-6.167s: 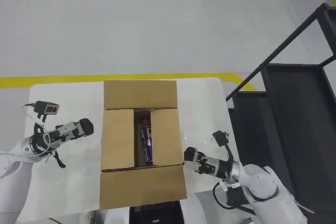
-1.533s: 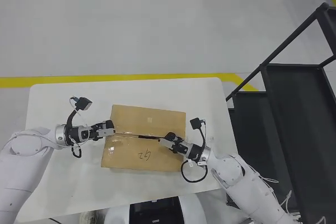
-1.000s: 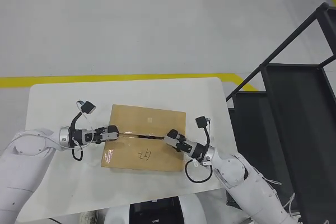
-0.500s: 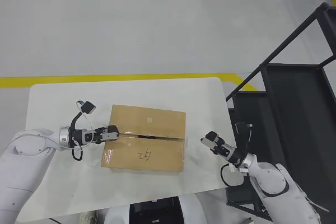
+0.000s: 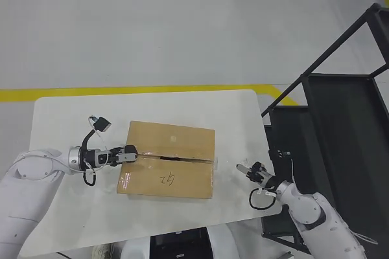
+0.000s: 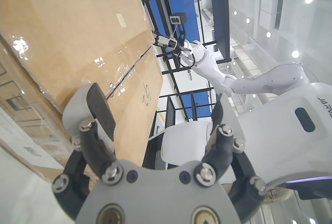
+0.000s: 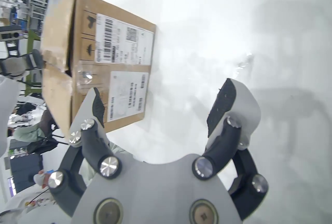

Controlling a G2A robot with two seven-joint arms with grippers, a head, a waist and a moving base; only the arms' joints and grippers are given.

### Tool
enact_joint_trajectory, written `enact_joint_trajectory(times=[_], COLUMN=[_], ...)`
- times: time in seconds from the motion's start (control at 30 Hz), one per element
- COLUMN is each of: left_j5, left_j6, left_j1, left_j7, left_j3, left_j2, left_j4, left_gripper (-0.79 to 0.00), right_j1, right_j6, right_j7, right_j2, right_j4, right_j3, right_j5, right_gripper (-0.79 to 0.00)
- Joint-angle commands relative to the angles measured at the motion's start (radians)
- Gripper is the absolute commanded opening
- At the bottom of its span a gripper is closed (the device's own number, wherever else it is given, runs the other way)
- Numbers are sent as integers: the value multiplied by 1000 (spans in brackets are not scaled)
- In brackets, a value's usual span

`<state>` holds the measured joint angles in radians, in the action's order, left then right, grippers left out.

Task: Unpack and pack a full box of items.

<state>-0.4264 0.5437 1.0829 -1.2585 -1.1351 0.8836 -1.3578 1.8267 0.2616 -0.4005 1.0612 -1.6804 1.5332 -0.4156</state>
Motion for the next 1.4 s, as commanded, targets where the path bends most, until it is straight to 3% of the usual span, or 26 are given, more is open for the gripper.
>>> enact_joint_trajectory(times=[0.0, 0.27, 0.4, 0.5, 0.67, 1.37], left_j5=[0, 0, 0, 0, 0, 0], left_j6=[0, 0, 0, 0, 0, 0], left_j1=[0, 0, 0, 0, 0, 0], left_j7=[0, 0, 0, 0, 0, 0], left_j3=[0, 0, 0, 0, 0, 0], left_j2=[0, 0, 0, 0, 0, 0], left_j4=[0, 0, 0, 0, 0, 0], left_gripper=[0, 0, 0, 0, 0, 0], right_j1=[-17, -71, -100, -117, -141, -196], right_j6=[-29, -106, -113, -124, -156, -232], right_j7=[15, 70, 94, 100, 111, 121], right_j2=[1, 10, 16, 19, 24, 39], right_j4=[23, 94, 139, 162, 194, 230], right_j3=[-16, -65, -81, -94, -114, -159], right_j5=[-54, -144, -139, -148, -175, -256], right_gripper=[0, -92, -240, -252, -372, -443])
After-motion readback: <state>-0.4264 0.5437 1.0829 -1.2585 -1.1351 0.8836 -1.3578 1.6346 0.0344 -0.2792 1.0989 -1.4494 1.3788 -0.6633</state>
